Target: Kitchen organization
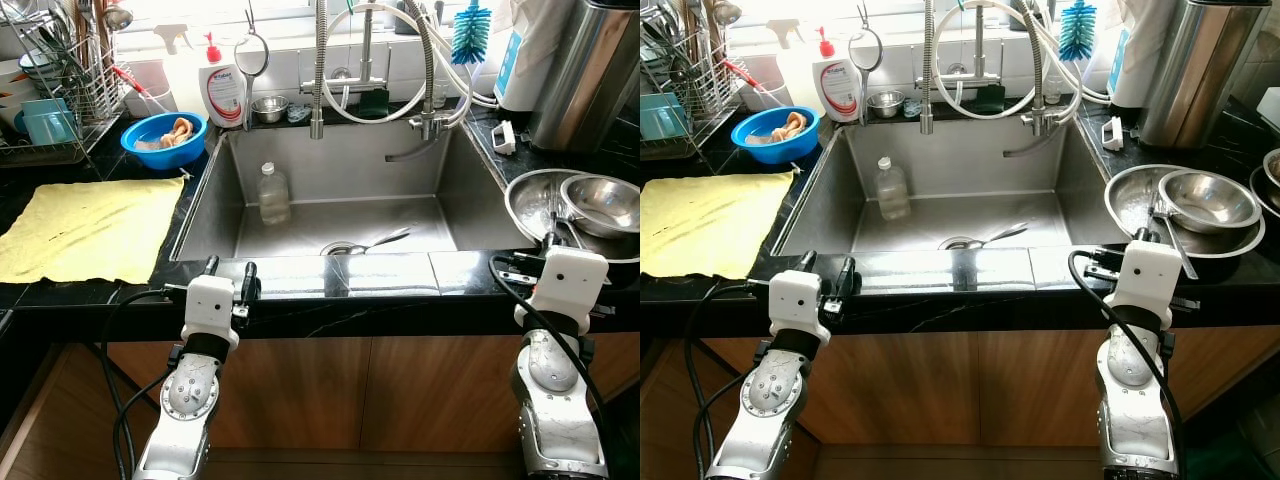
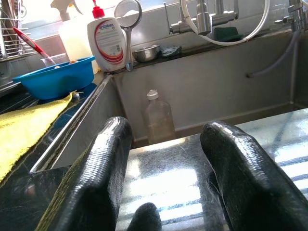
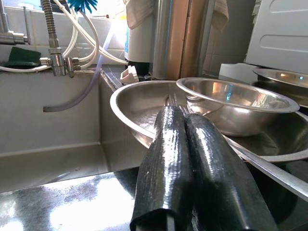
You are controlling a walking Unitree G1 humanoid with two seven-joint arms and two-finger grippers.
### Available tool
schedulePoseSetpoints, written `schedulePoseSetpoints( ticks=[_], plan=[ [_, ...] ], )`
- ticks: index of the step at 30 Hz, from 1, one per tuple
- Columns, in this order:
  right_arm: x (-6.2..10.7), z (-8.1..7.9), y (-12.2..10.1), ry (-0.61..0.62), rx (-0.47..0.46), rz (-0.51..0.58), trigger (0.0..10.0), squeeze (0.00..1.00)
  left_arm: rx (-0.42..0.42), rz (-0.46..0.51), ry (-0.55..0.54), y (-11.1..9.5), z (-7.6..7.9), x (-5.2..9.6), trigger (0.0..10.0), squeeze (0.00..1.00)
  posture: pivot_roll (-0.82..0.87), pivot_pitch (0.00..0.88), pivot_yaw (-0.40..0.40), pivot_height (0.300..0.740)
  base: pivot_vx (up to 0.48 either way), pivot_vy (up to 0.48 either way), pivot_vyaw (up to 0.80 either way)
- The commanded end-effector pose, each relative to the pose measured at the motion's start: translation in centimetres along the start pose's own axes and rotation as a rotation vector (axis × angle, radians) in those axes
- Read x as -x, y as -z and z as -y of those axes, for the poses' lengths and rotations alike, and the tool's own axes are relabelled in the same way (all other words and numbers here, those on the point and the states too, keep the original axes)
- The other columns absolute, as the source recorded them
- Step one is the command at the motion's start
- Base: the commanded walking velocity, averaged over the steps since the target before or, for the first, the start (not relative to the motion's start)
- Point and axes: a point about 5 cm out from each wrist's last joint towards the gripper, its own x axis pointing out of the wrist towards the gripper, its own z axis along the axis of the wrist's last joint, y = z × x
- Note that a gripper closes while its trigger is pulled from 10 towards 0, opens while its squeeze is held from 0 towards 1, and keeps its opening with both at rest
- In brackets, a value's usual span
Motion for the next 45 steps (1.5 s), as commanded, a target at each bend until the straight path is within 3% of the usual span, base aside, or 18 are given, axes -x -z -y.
schedulePoseSetpoints(
  ticks=[1, 16, 17, 18, 19, 29, 35, 37, 45],
  plan=[
    [-0.1, -0.4, -0.2, -0.010, -0.013, 0.007, 0.0, 0.00, -0.007, -0.062, 0.023, 1.1, 0.4, 0.6, 10.0, 0.00, -0.10, 0.000, 0.076, 0.740, 0.000, 0.000, 0.00],
    [-0.9, -0.2, -2.7, 0.018, -0.039, 0.102, 0.0, 0.00, -0.008, -0.061, 0.018, 1.1, 0.2, 0.5, 10.0, 0.00, -0.10, 0.000, 0.074, 0.740, 0.000, 0.000, 0.00],
    [-1.2, -0.3, -3.7, 0.018, -0.006, 0.142, 3.7, 0.00, -0.009, -0.061, 0.016, 1.2, 0.2, 0.5, 10.0, 0.00, -0.10, 0.000, 0.073, 0.740, 0.000, 0.000, 0.00],
    [-1.3, -0.4, -4.3, 0.019, 0.019, 0.170, 3.7, 0.00, -0.010, -0.061, 0.015, 1.2, 0.2, 0.5, 10.0, 0.00, -0.10, 0.000, 0.073, 0.740, 0.000, 0.000, 0.00],
    [-1.5, -0.6, -5.2, 0.005, 0.054, 0.211, 10.0, 0.00, -0.011, -0.062, 0.012, 1.2, 0.1, 0.5, 10.0, 0.00, -0.10, 0.000, 0.073, 0.740, 0.000, 0.000, 0.00],
    [-2.3, -4.2, -5.8, -0.214, -0.002, 0.157, 10.0, 0.00, -0.012, -0.059, 0.005, 1.2, 0.0, 0.3, 10.0, 0.00, -0.11, 0.000, 0.074, 0.740, 0.000, 0.000, 0.00],
    [-3.2, -6.4, -4.2, -0.412, -0.011, 0.011, 10.0, 0.00, -0.011, -0.056, 0.005, 1.2, 0.1, 0.2, 10.0, 0.00, -0.11, 0.000, 0.068, 0.740, 0.000, 0.000, 0.00],
    [-3.8, -6.8, -3.6, -0.460, 0.031, -0.044, 10.0, 0.00, -0.011, -0.055, 0.003, 1.2, 0.1, 0.3, 10.0, 0.00, -0.10, 0.000, 0.066, 0.740, 0.000, 0.000, 0.00],
    [-4.8, -8.0, -3.1, -0.560, 0.008, -0.127, 10.0, 0.00, -0.012, -0.053, -0.003, 1.2, 0.2, 0.4, 10.0, 0.00, -0.09, 0.000, 0.057, 0.740, 0.000, 0.000, 0.00]
  ],
)
